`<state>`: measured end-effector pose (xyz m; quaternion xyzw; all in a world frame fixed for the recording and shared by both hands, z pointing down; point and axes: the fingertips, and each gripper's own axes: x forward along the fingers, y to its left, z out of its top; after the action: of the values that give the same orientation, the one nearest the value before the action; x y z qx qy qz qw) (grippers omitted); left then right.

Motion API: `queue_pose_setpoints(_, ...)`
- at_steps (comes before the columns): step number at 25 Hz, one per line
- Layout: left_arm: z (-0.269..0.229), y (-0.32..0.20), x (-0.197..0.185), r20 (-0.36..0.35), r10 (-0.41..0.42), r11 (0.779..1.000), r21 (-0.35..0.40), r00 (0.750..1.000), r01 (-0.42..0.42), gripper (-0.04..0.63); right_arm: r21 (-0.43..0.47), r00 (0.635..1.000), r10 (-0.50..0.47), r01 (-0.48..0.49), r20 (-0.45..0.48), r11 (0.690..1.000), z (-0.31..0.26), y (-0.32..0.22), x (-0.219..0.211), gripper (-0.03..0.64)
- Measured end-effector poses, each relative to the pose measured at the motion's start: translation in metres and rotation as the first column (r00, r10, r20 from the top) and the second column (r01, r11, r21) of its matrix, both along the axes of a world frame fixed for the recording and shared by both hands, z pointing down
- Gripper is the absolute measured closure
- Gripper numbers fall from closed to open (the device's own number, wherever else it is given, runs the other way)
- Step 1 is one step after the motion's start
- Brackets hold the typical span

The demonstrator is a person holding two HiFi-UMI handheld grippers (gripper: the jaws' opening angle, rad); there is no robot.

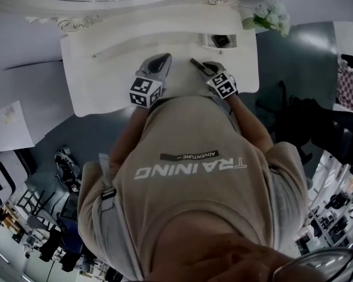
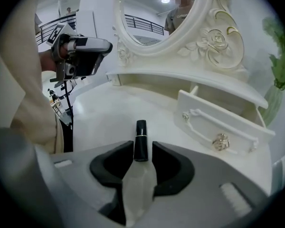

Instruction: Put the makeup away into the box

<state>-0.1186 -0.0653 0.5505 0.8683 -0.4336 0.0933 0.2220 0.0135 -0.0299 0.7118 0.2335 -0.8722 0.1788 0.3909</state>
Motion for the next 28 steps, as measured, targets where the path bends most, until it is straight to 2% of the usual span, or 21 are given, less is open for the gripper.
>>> queue_pose_setpoints(7, 0.005, 0.005, -0.017, 0.004, -0.057, 0.998, -0.011, 0.998, 0.057, 0.589, 0.021, 0.997, -0.067, 0.068, -0.025, 0.998, 0.006, -0.001, -0.008, 0.515)
queue_pose_setpoints(11, 0.003, 0.004, -0.017, 0.001, -0.057, 0.998, -0.007, 0.998, 0.057, 0.589, 0.020, 0.996, -0.081, 0.082, -0.028, 0.996, 0.002, 0.001, -0.008, 0.515)
queue_pose_setpoints(19, 0.002, -0.006, -0.004, -0.011, -0.001, 1.000, 0.001, 1.000, 0.001, 0.589, 0.028, 1.000, -0.003, 0.003, -0.004, 1.000, -0.031, -0.011, 0.000, 0.515)
queue_pose_setpoints(28, -0.005, -0.018, 0.024, -0.029, 0.085, 0.996, 0.027, 0.996, -0.085, 0.589, 0.065, 0.993, 0.120, -0.119, -0.011, 0.991, -0.078, -0.030, 0.033, 0.515)
